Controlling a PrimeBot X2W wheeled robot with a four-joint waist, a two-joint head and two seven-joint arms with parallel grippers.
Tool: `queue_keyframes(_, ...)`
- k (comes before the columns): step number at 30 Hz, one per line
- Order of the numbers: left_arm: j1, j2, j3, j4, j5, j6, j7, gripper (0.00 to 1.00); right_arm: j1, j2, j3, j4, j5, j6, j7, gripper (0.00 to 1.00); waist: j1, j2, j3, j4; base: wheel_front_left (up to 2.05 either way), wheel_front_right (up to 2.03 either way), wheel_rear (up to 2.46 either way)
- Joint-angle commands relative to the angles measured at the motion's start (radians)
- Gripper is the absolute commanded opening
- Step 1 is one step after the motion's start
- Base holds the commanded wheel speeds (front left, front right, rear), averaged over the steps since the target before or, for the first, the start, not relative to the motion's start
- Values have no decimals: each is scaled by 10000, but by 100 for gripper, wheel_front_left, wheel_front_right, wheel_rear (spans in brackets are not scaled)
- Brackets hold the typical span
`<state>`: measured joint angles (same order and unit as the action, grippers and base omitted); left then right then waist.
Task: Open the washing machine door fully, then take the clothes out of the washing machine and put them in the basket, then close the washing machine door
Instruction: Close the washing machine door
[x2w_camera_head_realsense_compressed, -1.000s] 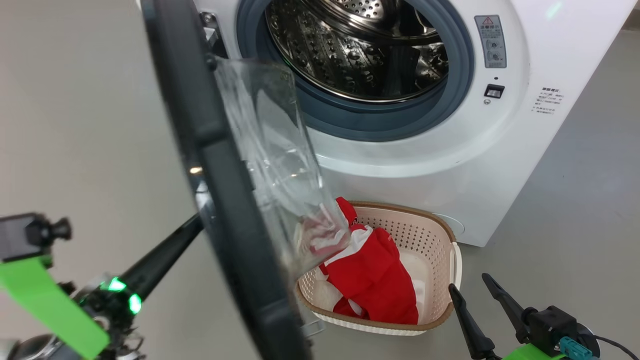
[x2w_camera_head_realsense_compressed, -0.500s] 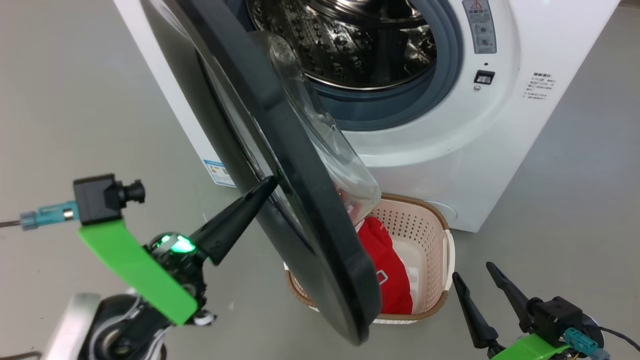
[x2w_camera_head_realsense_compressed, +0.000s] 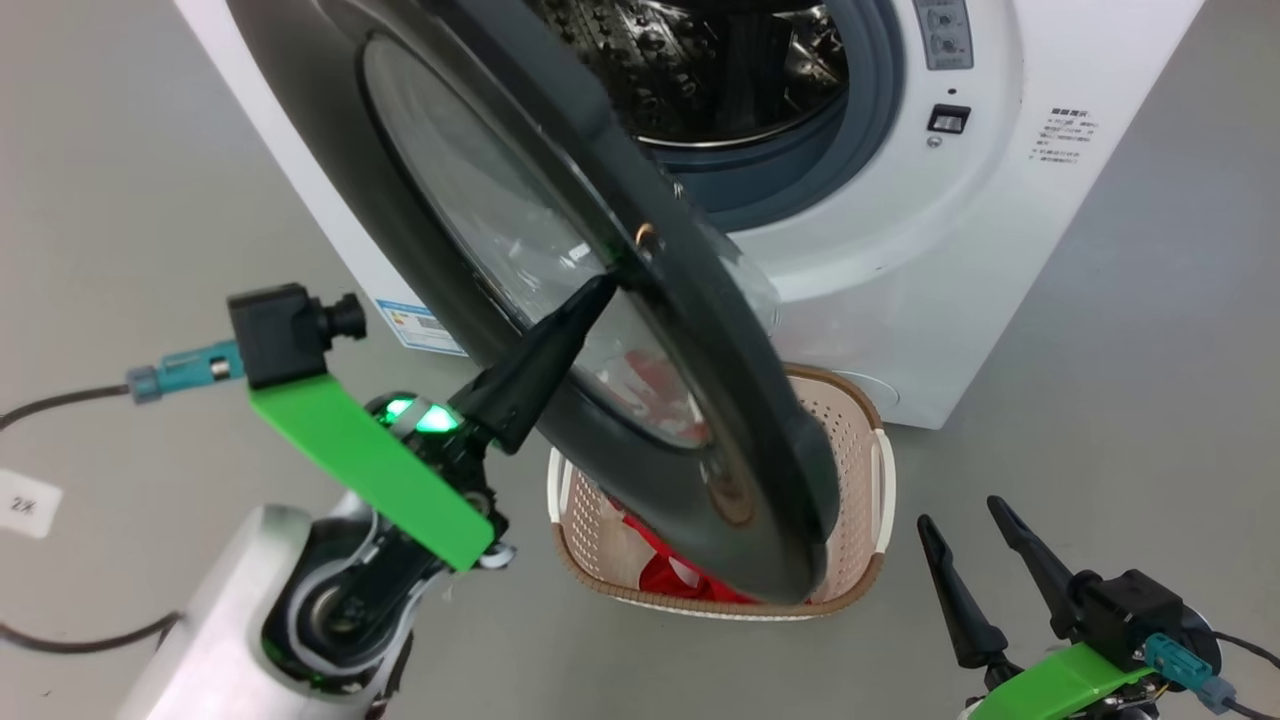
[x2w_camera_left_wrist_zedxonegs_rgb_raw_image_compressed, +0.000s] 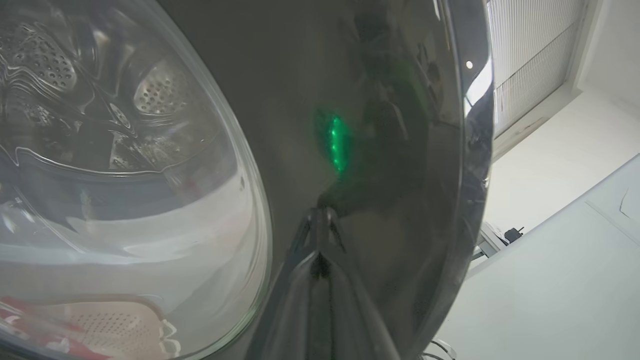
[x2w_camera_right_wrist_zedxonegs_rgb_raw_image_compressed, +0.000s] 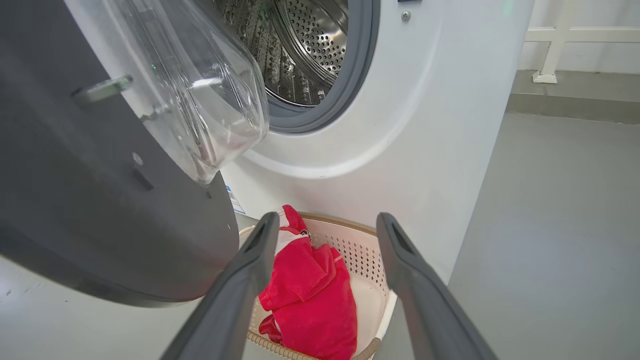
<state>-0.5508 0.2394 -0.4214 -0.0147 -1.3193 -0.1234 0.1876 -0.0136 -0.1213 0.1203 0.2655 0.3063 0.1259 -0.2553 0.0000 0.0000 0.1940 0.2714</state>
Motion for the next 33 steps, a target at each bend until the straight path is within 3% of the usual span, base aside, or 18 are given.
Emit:
queue_keyframes(1, -633, 169, 165, -132, 62, -73, -255, 0, -347, -74, 183, -255, -43, 48, -65, 100, 0, 0, 103, -83, 0, 0, 0)
queue_keyframes(13, -2302, -48, -908, 1279, 282, -73, -1869, 0, -633, 7, 87, -329, -56, 48, -65, 100, 0, 0, 603, -558, 0, 0, 0)
queue_keyframes(33, -4452, 217, -1990, 3657, -178, -73, -4100, 0, -964, 184, -76, -402, -38, 48, -65, 100, 0, 0, 1140, -1615, 0, 0, 0)
